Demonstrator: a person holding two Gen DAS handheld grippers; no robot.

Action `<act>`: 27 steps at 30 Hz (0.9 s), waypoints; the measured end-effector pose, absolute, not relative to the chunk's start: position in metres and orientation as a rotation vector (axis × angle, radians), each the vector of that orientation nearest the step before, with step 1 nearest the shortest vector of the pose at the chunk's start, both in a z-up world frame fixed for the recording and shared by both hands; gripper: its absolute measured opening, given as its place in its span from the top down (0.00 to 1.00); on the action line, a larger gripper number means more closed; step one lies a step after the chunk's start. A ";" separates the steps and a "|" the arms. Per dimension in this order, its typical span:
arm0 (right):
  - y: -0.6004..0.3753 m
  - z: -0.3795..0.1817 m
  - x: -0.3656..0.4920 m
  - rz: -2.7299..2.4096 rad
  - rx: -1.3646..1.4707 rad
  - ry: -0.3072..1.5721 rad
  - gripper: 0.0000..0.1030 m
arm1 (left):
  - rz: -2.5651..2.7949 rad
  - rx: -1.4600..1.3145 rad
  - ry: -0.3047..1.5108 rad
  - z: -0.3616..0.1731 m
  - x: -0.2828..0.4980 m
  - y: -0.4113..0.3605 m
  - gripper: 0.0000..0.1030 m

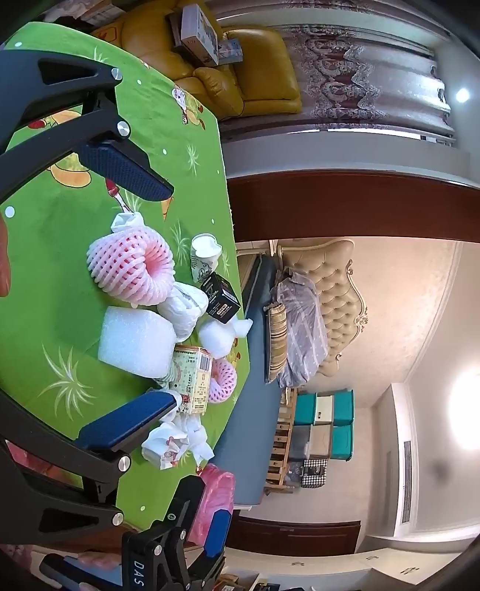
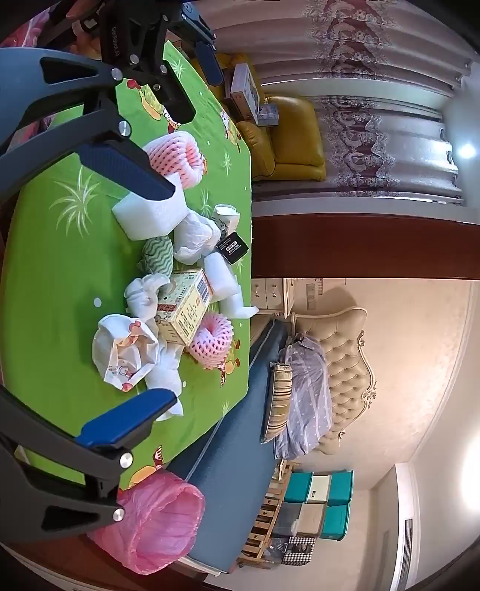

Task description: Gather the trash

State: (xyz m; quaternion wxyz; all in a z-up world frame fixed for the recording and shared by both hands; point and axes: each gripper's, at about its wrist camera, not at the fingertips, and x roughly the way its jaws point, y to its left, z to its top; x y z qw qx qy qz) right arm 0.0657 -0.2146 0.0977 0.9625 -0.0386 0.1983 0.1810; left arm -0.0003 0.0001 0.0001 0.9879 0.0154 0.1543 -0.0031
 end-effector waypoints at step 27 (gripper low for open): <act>-0.211 0.096 0.067 0.369 -0.072 0.410 0.04 | -0.002 -0.020 0.316 0.001 -0.001 0.011 0.06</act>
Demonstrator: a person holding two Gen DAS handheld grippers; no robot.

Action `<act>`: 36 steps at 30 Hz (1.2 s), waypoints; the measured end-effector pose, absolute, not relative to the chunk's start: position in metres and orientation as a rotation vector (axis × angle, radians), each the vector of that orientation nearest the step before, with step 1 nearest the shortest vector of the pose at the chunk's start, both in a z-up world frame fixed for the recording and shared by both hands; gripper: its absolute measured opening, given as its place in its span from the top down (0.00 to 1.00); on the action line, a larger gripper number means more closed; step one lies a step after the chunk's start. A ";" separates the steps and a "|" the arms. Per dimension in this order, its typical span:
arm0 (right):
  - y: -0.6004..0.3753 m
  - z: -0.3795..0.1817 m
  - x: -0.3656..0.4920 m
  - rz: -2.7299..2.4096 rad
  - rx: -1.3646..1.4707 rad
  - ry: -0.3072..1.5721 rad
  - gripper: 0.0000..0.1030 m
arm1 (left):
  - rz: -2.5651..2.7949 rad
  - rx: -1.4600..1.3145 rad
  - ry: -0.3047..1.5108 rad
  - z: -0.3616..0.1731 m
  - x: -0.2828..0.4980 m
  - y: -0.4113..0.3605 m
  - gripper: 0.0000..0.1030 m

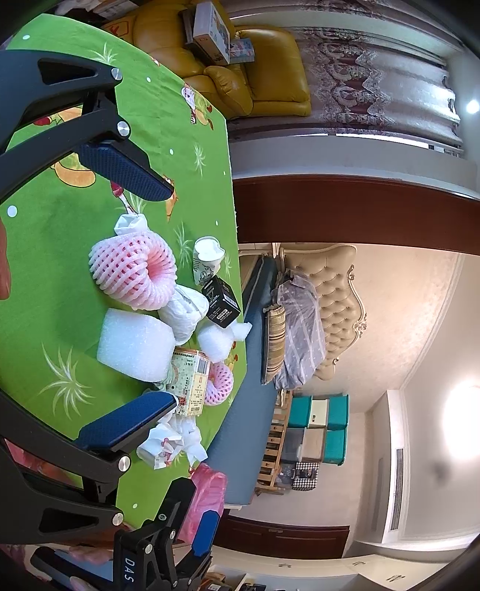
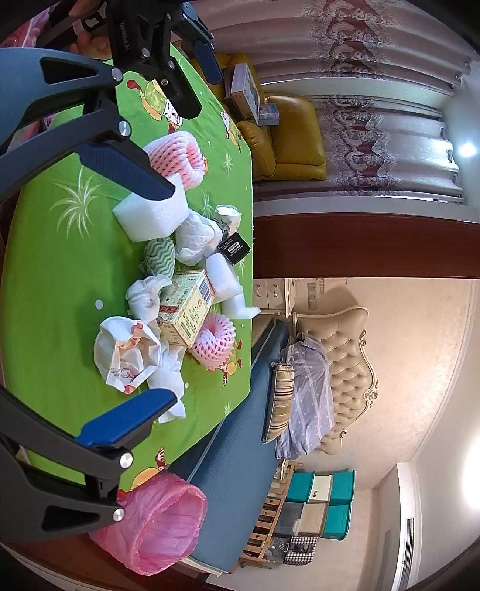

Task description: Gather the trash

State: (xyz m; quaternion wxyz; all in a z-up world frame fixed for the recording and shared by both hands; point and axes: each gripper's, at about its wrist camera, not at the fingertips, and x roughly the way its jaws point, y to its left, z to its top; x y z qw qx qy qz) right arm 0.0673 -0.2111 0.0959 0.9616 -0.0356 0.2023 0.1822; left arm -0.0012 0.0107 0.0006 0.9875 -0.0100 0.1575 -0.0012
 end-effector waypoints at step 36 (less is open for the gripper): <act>-0.214 0.096 0.066 0.365 -0.068 0.404 0.04 | -0.002 -0.040 0.321 -0.002 -0.001 0.014 0.06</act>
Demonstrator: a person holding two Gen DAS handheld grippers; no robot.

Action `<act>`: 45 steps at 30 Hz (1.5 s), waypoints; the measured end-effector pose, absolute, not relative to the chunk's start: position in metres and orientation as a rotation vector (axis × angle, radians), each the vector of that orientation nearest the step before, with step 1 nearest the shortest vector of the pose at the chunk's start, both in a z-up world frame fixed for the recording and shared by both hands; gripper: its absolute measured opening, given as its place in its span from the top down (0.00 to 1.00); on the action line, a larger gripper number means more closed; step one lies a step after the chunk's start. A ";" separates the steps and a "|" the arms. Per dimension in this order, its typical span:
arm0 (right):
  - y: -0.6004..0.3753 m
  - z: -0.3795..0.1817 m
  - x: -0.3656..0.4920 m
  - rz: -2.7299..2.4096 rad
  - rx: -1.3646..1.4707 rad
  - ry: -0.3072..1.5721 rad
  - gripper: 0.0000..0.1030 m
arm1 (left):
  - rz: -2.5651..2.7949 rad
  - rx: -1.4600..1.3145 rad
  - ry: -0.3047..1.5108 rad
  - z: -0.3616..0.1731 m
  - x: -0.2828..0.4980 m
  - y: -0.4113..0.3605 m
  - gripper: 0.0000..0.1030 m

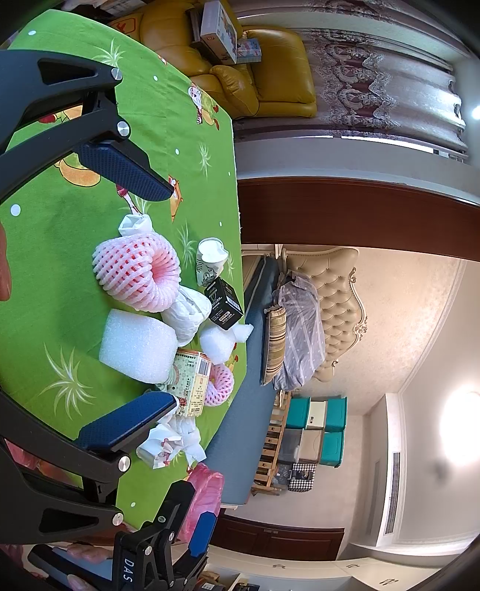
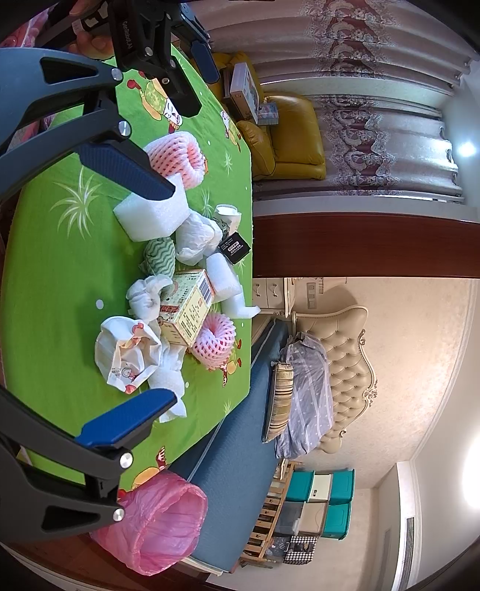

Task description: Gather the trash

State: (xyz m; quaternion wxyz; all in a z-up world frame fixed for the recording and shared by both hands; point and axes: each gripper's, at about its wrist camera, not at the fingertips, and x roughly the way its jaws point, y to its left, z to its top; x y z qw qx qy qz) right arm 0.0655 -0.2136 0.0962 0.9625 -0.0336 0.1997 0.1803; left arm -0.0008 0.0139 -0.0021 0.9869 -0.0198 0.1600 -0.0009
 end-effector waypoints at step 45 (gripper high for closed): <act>-0.212 0.090 0.063 0.363 -0.063 0.429 0.04 | -0.012 -0.082 0.321 -0.002 -0.001 0.023 0.06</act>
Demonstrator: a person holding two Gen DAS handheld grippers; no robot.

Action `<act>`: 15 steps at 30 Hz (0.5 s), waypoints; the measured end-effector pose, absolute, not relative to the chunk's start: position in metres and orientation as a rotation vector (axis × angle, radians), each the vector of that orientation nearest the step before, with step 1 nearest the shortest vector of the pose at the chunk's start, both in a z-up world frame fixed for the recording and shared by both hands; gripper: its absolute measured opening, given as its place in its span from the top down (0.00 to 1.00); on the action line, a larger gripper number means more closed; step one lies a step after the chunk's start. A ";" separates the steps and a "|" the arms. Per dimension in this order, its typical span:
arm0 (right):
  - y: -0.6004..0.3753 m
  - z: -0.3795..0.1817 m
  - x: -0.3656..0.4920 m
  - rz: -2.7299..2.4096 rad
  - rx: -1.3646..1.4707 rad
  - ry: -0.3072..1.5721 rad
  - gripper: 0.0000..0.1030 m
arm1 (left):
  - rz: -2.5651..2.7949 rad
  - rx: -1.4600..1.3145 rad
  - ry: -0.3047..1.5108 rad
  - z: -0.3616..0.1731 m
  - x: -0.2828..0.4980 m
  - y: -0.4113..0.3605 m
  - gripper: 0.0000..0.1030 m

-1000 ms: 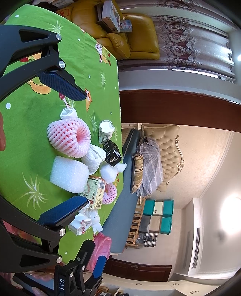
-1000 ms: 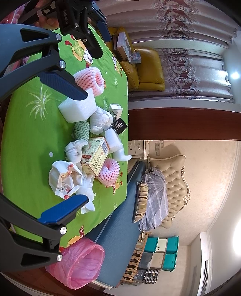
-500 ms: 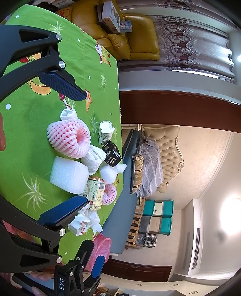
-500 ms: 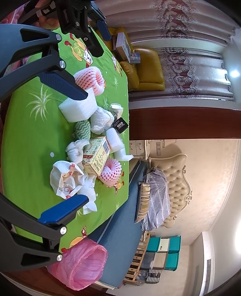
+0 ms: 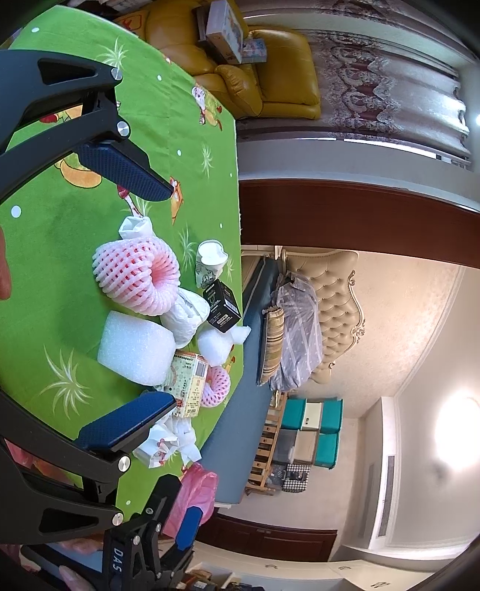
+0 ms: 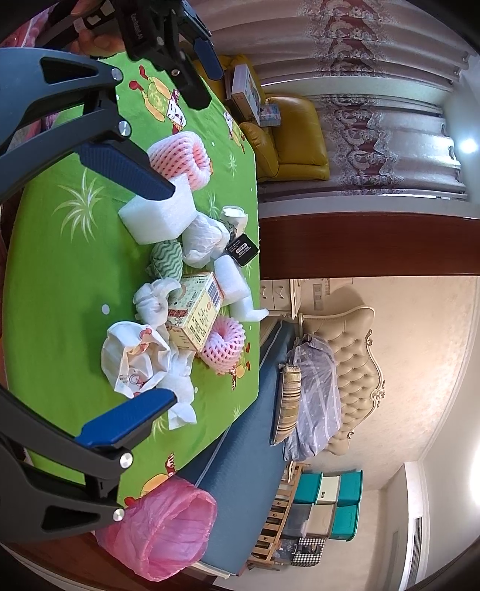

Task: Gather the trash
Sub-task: 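Grasp the pink foam fruit net with the left gripper while the right gripper grasps the crumpled paper bag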

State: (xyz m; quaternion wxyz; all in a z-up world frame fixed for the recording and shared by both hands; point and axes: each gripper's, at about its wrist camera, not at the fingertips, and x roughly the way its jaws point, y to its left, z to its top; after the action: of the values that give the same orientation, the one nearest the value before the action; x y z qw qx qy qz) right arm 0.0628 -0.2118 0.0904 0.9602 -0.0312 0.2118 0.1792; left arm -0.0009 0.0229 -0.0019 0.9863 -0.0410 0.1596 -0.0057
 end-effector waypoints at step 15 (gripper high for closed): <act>-0.250 0.042 0.111 0.231 -0.027 0.571 0.04 | 0.000 -0.272 0.464 -0.027 0.027 0.081 0.06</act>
State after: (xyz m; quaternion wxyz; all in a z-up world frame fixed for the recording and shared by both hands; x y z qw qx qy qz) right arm 0.1110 -0.2504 0.0425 0.9528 -0.0134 0.2810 0.1138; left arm 0.0268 0.0812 -0.0272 0.9641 -0.1345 0.2290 0.0000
